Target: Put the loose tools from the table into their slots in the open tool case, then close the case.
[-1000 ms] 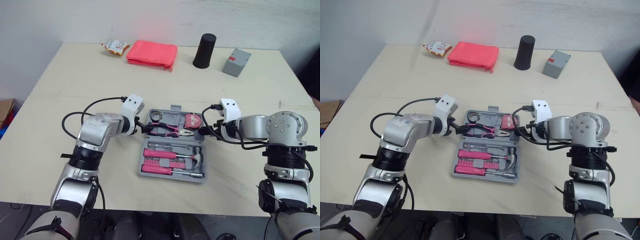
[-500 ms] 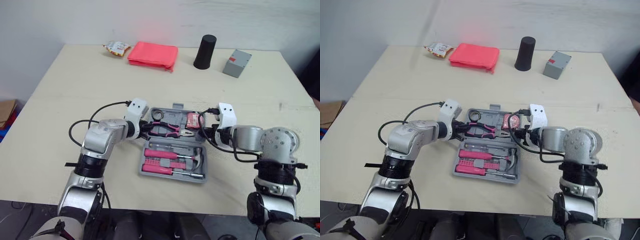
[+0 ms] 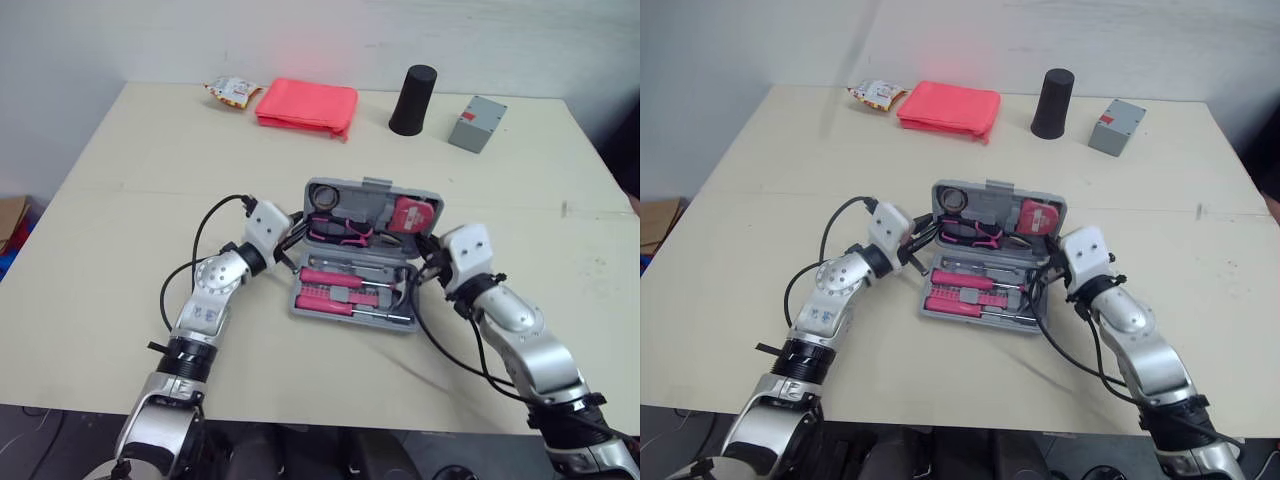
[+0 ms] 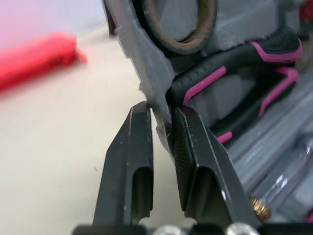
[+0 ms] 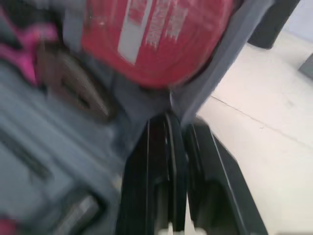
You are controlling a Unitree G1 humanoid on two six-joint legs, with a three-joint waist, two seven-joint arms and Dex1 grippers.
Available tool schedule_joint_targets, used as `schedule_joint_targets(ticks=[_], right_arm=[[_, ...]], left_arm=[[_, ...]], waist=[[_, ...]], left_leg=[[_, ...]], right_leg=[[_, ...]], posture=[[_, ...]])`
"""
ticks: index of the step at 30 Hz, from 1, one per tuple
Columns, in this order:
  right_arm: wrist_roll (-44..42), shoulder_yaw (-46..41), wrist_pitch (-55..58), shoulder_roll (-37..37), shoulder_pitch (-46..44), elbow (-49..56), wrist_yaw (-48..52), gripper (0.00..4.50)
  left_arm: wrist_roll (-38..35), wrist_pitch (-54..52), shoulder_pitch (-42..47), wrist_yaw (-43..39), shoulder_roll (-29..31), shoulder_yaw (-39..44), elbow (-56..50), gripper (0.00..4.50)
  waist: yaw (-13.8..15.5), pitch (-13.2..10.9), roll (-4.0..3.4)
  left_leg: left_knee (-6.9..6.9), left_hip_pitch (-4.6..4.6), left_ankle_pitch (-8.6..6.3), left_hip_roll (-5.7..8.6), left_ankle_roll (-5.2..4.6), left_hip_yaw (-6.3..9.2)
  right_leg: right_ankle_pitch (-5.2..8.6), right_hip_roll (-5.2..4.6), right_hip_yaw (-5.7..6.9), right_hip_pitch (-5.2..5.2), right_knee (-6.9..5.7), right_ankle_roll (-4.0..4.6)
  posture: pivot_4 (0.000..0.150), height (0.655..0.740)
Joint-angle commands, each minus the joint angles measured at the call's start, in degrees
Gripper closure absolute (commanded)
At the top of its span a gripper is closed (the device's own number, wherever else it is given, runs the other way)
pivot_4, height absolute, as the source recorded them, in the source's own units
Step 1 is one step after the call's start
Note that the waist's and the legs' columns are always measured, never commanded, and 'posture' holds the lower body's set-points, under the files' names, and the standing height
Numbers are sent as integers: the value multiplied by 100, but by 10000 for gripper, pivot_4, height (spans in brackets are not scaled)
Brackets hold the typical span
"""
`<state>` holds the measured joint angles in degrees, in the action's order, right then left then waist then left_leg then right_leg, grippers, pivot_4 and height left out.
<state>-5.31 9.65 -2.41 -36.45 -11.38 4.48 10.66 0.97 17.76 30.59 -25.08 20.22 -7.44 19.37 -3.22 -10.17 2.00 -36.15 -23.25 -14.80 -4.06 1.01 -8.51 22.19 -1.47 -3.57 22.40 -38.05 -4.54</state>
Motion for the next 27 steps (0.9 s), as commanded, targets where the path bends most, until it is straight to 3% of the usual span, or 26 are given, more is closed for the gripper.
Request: schedule_joint_targets(ticks=[1,3,7,11,12,16,20,24,25,26,27], right_arm=[[1720,182,-1683,-448,194,-1100,-495,45000],[2380,258,-2271,-560,189,-1482,-910,45000],[2854,59,-2893,-725,473,-1831,-1369,27465],[2957,-498,-2956,-1006,1171,-1653,-1477,5858],[2788,-820,-2884,-1130,1619,-1574,-1415,1225],[2021,-1615,-2745,-1275,2818,-1210,-871,1225],[476,-1840,-2110,-1157,3426,-197,291,1225],[-675,-1810,-1148,-988,3675,842,1146,13098],[-913,-1699,-794,-1002,3721,1149,1395,19892],[-1094,-1579,-501,-1030,3750,1416,1604,22415],[-1136,-1497,-319,-1021,3711,1619,1719,28046]], left_arm=[[789,1778,-37,377,408,-14,375,42699],[1127,2337,-126,510,604,-130,711,42699],[1645,3222,-442,810,1043,-213,1029,26942],[1665,3241,-760,889,1556,19,1276,7082],[1314,2891,-964,748,1775,314,1455,6980],[76,1884,-1576,-440,2351,743,1713,6980],[-594,1303,-1453,-1312,2395,848,1484,6980],[-1031,497,-873,-1683,1998,900,1266,6980],[-1129,123,-582,-1810,1790,814,1112,11048],[-1202,-197,-315,-1950,1607,720,1000,12089],[-1165,-418,-43,-2007,1438,629,989,14608]], waist=[[-4,0,0],[-5,0,0],[-3,-1,1],[3,0,2],[18,2,6],[-12,19,22],[-54,24,31],[-5,21,24],[2,21,24],[22,20,25],[59,20,29]], left_leg=[[0,0,-1,-1,-1,-1],[-8,8,-2,-3,-3,-2],[-4,60,0,-5,-7,-5],[10,105,-4,-4,-10,-10],[9,109,-4,-4,-10,-8],[26,128,-17,-19,12,1],[96,300,-69,-15,10,-4],[103,302,-61,-17,12,10],[100,291,-54,-15,-1,10],[97,284,-44,-16,-18,11],[92,268,-45,-15,-15,14]], right_leg=[[-1,0,0,-1,3,1],[-4,-2,-1,-10,2,0],[-9,-4,0,-65,11,3],[-8,-7,1,-111,20,5],[-8,-8,3,-117,20,4],[8,0,13,-134,25,22],[21,-3,16,-293,60,44],[20,-2,27,-294,55,59],[18,-3,27,-283,52,55],[18,-2,28,-278,51,55],[18,-1,31,-268,51,53]], posture=[[1500,7400],[1500,7400],[1500,7400],[1500,7400],[1500,7400],[1500,7400],[1500,7400],[1500,7400],[1500,7400],[1500,7400],[1500,7400]])
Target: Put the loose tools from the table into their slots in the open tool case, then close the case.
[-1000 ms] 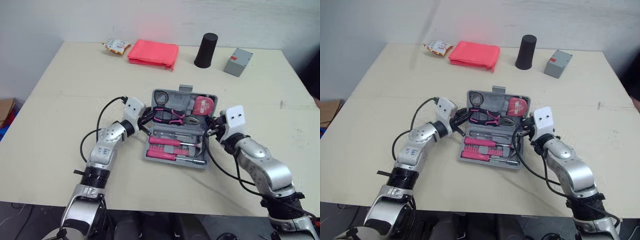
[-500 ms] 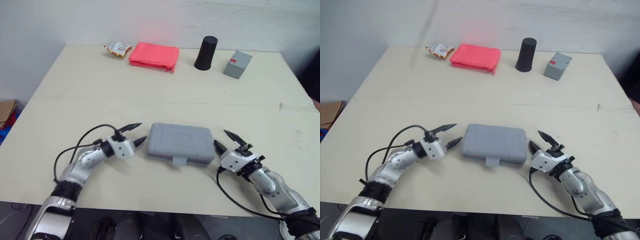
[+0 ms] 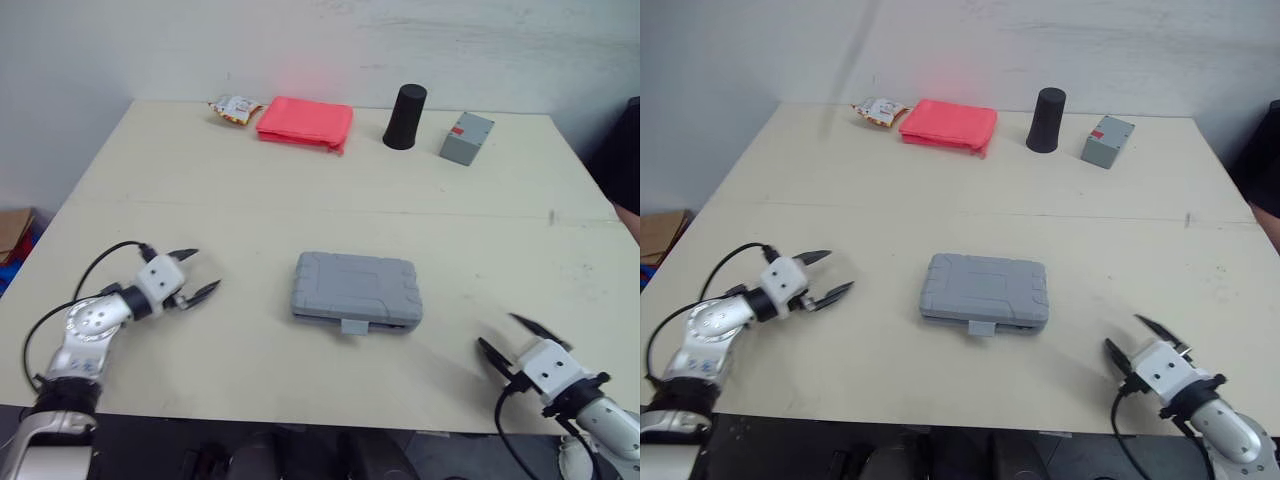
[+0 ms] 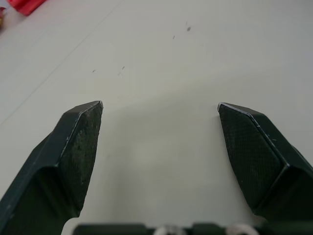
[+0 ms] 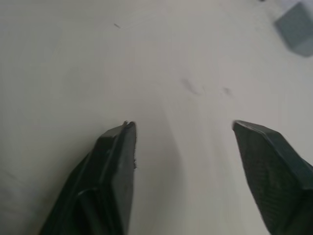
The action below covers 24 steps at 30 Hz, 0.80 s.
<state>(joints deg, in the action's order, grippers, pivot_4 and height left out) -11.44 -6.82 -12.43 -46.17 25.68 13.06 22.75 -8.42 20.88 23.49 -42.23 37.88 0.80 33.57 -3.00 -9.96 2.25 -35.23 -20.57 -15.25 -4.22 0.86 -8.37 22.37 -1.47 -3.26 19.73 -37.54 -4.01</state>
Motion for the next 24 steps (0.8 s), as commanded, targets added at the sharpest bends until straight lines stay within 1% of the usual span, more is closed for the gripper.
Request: schedule_joint_targets(ticks=[1,3,4,5,7,9,13,17,21,24], right_arm=[[-619,215,949,-30,-54,941,596,32585],[-737,363,1466,-41,-233,1276,775,41835],[-767,467,1767,-78,-326,1416,868,44878],[-743,554,1991,-120,-398,1523,958,45000],[-728,702,2364,-143,-551,1670,1111,45000],[-604,862,2550,-134,-759,1725,1236,45000],[-329,1007,2868,-2,-1221,1527,1179,45000],[-160,1063,3015,126,-1570,1306,1203,45000],[69,1117,2995,193,-1918,1037,1260,45000],[206,1125,2944,306,-2284,697,1267,45000]], left_arm=[[-148,-889,918,-325,-475,-283,-375,18816],[121,-1132,1417,-327,-760,-496,-138,27218],[247,-1181,1685,-327,-912,-602,97,30864],[333,-1212,1889,-328,-1037,-669,299,35935],[561,-1118,2321,-241,-1303,-817,815,44647],[795,-863,2741,-229,-1594,-987,1377,44647],[955,-648,3356,-290,-2026,-1051,2254,44647],[995,-383,3560,-950,-2112,-1098,2736,44647],[777,-271,3409,-1756,-2034,-964,2643,44647],[634,-338,3073,-2190,-1907,-914,2222,44647]], waist=[[88,0,8],[138,1,10],[142,1,10],[143,1,10],[131,0,11],[125,-1,14],[120,-10,27],[116,-13,28],[107,-13,29],[90,-13,29]], left_leg=[[-10,-19,12,0,21,11],[-60,-98,12,-4,27,14],[-82,-113,12,-5,26,13],[-90,-113,11,-4,24,9],[-91,-109,8,-1,19,-5],[-91,-109,7,1,17,-6],[-90,-110,7,0,19,-10],[-88,-113,9,-1,22,-11],[-91,-112,9,-2,23,-15],[-96,-111,10,-1,21,-15]], right_leg=[[1,1,8,11,0,-3],[-2,8,11,75,-20,-10],[-2,10,8,86,-26,-14],[-1,9,4,84,-24,-20],[-4,7,-10,83,-20,-28],[-5,7,-12,85,-16,-30],[-5,9,-15,91,-19,-30],[-4,12,-15,98,-21,-28],[-4,12,-16,98,-25,-27],[-4,10,-17,97,-31,-27]], posture=[[1500,7400],[1500,7400],[1500,7400],[1500,7400],[1500,7400],[1500,7400],[1500,7400],[1500,7400],[1500,7400],[1500,7400]])
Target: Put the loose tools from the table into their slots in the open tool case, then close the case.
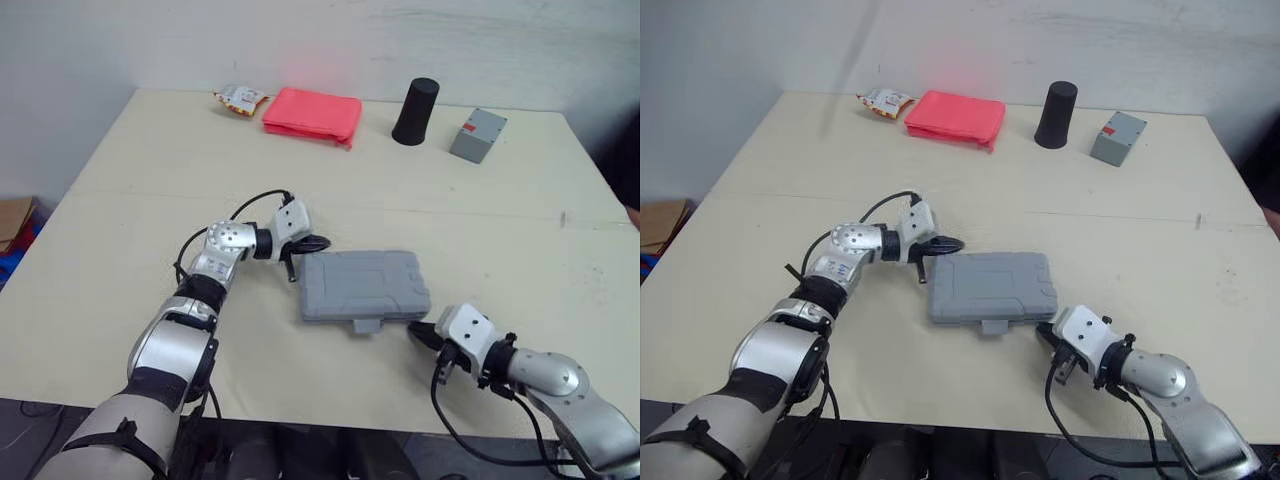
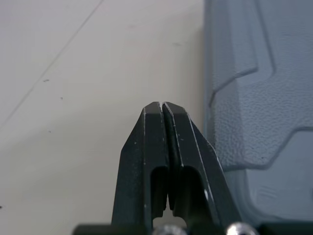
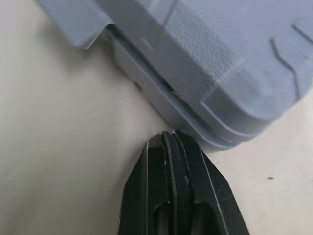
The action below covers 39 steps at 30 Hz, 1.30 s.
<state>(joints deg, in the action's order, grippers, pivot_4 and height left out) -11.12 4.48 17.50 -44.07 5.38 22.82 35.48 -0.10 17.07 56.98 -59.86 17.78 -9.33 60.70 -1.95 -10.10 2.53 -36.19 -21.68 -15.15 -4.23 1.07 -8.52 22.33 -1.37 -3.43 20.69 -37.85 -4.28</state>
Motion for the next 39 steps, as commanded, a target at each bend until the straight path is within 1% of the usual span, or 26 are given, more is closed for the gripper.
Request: schedule_joint_targets(ticks=[1,5,9,12,15,17,20,23,25,28,30,34,37,39], right_arm=[[249,16,-100,134,-411,-441,-6,45000],[486,78,-286,249,-825,-935,34,45000],[610,78,-464,378,-1150,-1401,35,45000],[716,11,-635,449,-1265,-1680,-19,45000],[743,-175,-863,429,-1178,-1737,-100,45000],[703,-382,-994,435,-1041,-1693,-175,45000],[499,-797,-982,389,-525,-1275,-153,45000],[243,-1130,-841,471,-82,-757,-112,45000],[-67,-1303,-719,544,224,-342,-18,45000],[-925,-1453,-303,726,814,668,192,45000],[-1149,-1422,-105,769,967,1092,209,45000],[-1200,-1068,304,721,979,1646,184,45000],[-1078,-782,513,807,794,1765,31,45000],[-936,-573,600,866,644,1700,-69,45000]], left_arm=[[-231,-44,-470,-537,164,89,-733,44647],[-305,-432,-1115,-588,343,70,-1671,44647],[-348,-956,-1728,-268,481,180,-2536,44647],[-545,-1551,-2196,-158,575,303,-3308,44647],[-1011,-2374,-2397,150,582,714,-3864,44647],[-1428,-2728,-2342,50,655,999,-4106,44647],[-1795,-2750,-1863,-103,758,1284,-4177,44647],[-2068,-3020,-1458,-424,689,1125,-4449,44647],[-2072,-3040,-1233,-627,543,875,-4551,44647],[-1560,-2515,-910,-1049,71,-72,-4467,44647],[-1255,-2111,-822,-1187,-160,-468,-4171,44647],[-416,-1443,-683,-963,-442,-1137,-3259,44647],[248,-1089,-666,-674,-399,-1537,-2707,44647],[450,-1233,-710,-446,-393,-1611,-2542,44647]], waist=[[-16,0,0],[-26,0,0],[-4,0,-1],[-23,3,-5],[-14,3,-5],[14,2,-4],[48,2,-5],[61,1,-7],[42,0,-10],[44,0,-13],[30,0,-14],[-96,-1,-16],[-124,-1,-14],[-104,3,-9]], left_leg=[[1,4,0,-1,0,-1],[1,4,0,-2,-1,1],[-3,4,0,-4,-2,5],[-4,7,0,-4,-3,5],[-4,8,0,-4,-4,7],[-5,7,0,-4,-4,9],[-3,4,0,-2,-4,13],[-4,-4,-1,0,-3,19],[-5,-6,-1,5,-5,11],[-4,0,-1,7,-5,12],[-2,2,1,5,-1,13],[-2,13,2,3,-1,4],[9,14,2,0,1,8],[9,11,2,-2,0,14]], right_leg=[[0,0,-2,-2,-1,0],[0,-1,0,-2,-4,1],[0,-3,1,-5,-5,1],[-1,-4,1,-10,-8,0],[-1,-5,2,-11,-9,0],[-1,-5,4,-11,-9,0],[0,-7,10,-11,-5,0],[-1,-6,16,-13,4,-2],[-5,-8,10,-13,7,-11],[-6,-5,8,-21,10,-14],[-6,2,6,-22,12,-14],[-7,5,-10,-20,8,-12],[-6,9,-11,-16,8,-7],[-5,7,-7,-18,11,-7]], posture=[[1500,7400],[1500,7400],[1500,7400],[1500,7400],[1500,7400],[1500,7400],[1500,7400],[1500,7400],[1500,7400],[1500,7400],[1500,7400],[1500,7400],[1500,7400],[1500,7400]])
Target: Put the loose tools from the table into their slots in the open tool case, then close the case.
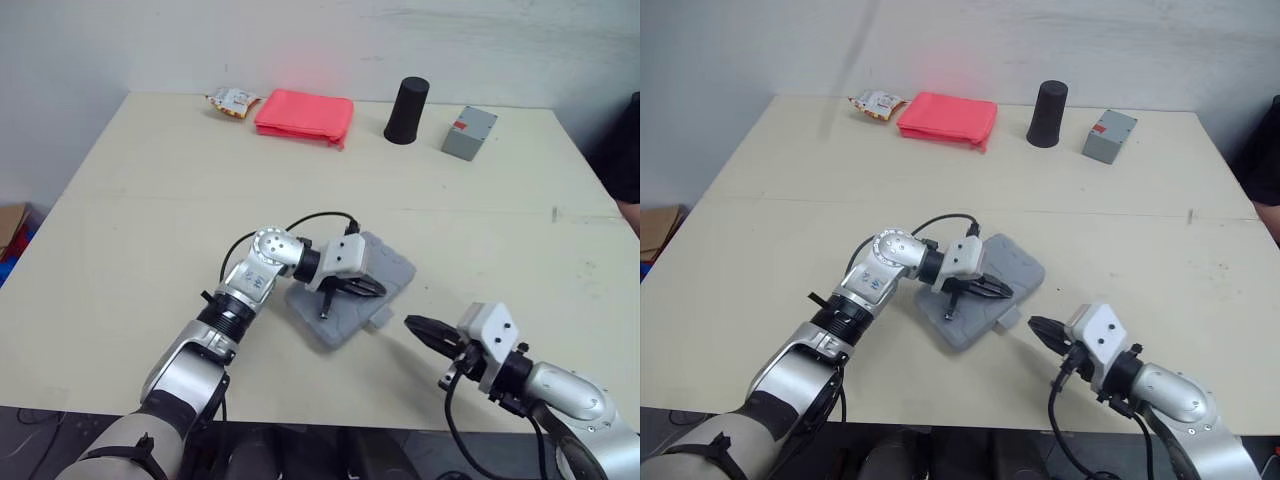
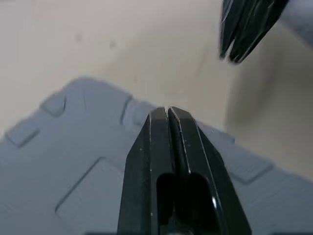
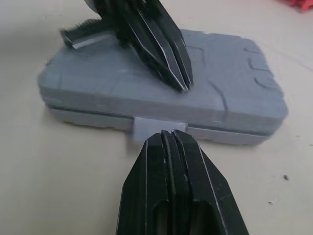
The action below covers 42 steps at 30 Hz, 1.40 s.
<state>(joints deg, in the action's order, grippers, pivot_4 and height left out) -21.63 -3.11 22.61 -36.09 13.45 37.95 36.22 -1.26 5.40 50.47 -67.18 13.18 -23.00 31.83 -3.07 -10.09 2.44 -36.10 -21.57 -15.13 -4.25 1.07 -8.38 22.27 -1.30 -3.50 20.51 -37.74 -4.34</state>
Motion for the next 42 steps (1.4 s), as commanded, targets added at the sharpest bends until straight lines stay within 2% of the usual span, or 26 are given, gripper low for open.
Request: schedule_joint_targets(ticks=[1,12,22,23,28,30,42], right_arm=[[197,269,95,69,-213,151,-172,45000],[747,821,54,164,-655,-590,-195,45000],[955,1039,-166,452,-1269,-1451,-111,45000],[996,1098,-230,485,-1348,-1503,-77,45000],[966,1220,-241,691,-1549,-1596,38,45000],[895,1272,-153,715,-1596,-1567,141,45000],[794,1224,473,978,-1972,-1682,174,45000]], left_arm=[[594,-93,-90,314,69,-258,373,44647],[679,-441,-466,547,124,-350,167,44647],[1054,-73,-435,812,202,-535,452,44647],[1102,-93,-433,827,195,-570,529,44647],[1372,-275,-424,868,208,-752,804,44647],[1463,-236,-432,853,227,-804,860,44647],[1523,-440,-547,800,197,-871,979,44647]], waist=[[9,4,0],[42,38,19],[15,47,28],[5,49,30],[-35,72,60],[-43,90,73],[-37,178,82]], left_leg=[[-2,2,-2,2,-3,0],[0,17,-8,4,-12,0],[0,41,-15,4,-18,0],[0,50,-34,3,-48,2],[17,108,-46,-5,-52,3],[18,110,-62,-11,-25,2],[36,127,-71,-23,-12,2]], right_leg=[[0,-4,0,-3,1,0],[0,-12,5,-21,3,0],[0,-13,5,-47,5,1],[0,-13,7,-58,6,2],[-8,-13,12,-119,28,16],[-9,-11,13,-121,30,22],[6,-8,16,-131,34,52]], posture=[[1500,7400],[1500,7400],[1500,7400],[1500,7400],[1500,7400],[1500,7400],[1500,7400]])
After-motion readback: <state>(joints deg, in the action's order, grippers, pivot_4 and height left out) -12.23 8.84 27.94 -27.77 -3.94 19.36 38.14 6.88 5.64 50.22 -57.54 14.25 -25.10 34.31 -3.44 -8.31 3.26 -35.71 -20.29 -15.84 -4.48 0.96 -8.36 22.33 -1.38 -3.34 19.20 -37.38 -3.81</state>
